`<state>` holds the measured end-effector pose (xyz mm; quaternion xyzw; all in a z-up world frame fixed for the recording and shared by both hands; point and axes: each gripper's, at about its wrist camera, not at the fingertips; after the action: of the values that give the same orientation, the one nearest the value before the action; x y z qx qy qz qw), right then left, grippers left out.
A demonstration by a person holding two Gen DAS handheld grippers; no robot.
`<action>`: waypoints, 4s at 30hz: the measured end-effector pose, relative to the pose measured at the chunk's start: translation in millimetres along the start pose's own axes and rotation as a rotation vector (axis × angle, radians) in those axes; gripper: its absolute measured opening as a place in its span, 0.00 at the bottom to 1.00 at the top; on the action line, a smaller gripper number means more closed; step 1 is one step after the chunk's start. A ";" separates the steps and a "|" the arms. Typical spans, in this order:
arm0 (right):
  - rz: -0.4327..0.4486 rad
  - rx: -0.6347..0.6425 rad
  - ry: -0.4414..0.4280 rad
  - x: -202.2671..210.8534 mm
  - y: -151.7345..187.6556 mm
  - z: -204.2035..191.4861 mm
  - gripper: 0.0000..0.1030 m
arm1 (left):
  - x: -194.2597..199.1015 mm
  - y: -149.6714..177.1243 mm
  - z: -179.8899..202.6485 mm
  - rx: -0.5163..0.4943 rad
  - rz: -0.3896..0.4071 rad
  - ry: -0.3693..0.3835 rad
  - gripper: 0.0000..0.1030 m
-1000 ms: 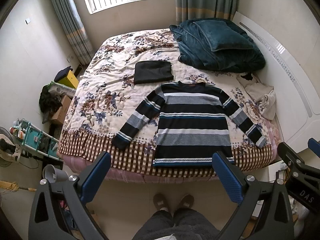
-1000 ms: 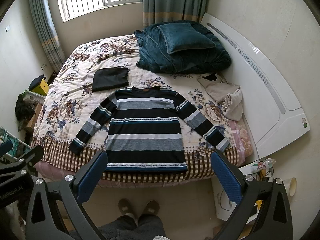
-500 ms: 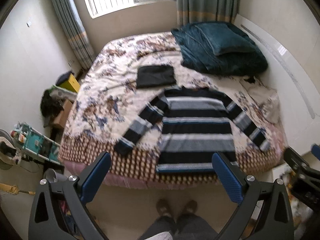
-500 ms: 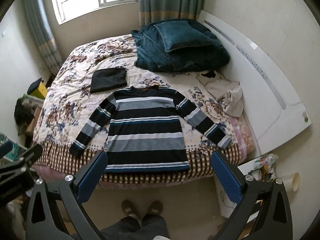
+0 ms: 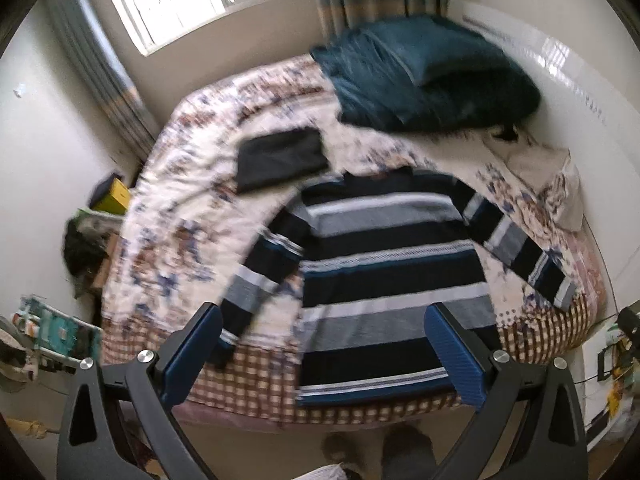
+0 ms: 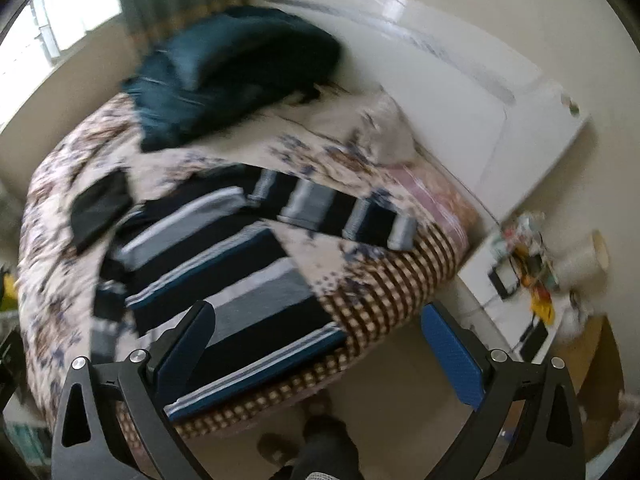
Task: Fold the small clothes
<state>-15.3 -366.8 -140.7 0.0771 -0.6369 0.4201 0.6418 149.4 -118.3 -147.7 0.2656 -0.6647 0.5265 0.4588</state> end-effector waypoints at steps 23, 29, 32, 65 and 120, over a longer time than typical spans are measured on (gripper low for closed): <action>-0.505 -0.834 0.096 -529.3 -19.9 149.5 0.99 | -383.5 -21.1 110.0 0.026 -0.411 -0.131 1.00; -0.474 -1.059 0.121 -574.5 -8.6 167.4 0.65 | -427.1 -28.0 115.5 0.021 -0.428 -0.138 1.00; -0.385 -1.020 0.156 -573.9 -23.3 159.3 0.23 | -436.6 -34.5 110.8 0.042 -0.423 -0.139 1.00; -0.106 0.479 -0.319 -379.1 2.2 -623.7 0.11 | -391.8 -2.1 -250.7 0.461 -0.313 -0.368 1.00; -0.233 0.410 0.009 -378.2 0.0 -490.0 0.93 | -313.5 270.7 -377.2 1.895 0.101 0.095 0.06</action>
<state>415.6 -222.9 -561.0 0.2770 -0.5224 0.4639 0.6597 184.9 279.3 -540.7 0.4768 0.0476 0.8760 0.0557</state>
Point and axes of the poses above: each gripper's, at about its wrist camera, not at the fingertips, and x roughly against the way its jaws point, z to its right, y to its underside, and after that the axes turned 8 degrees about y, right-handed
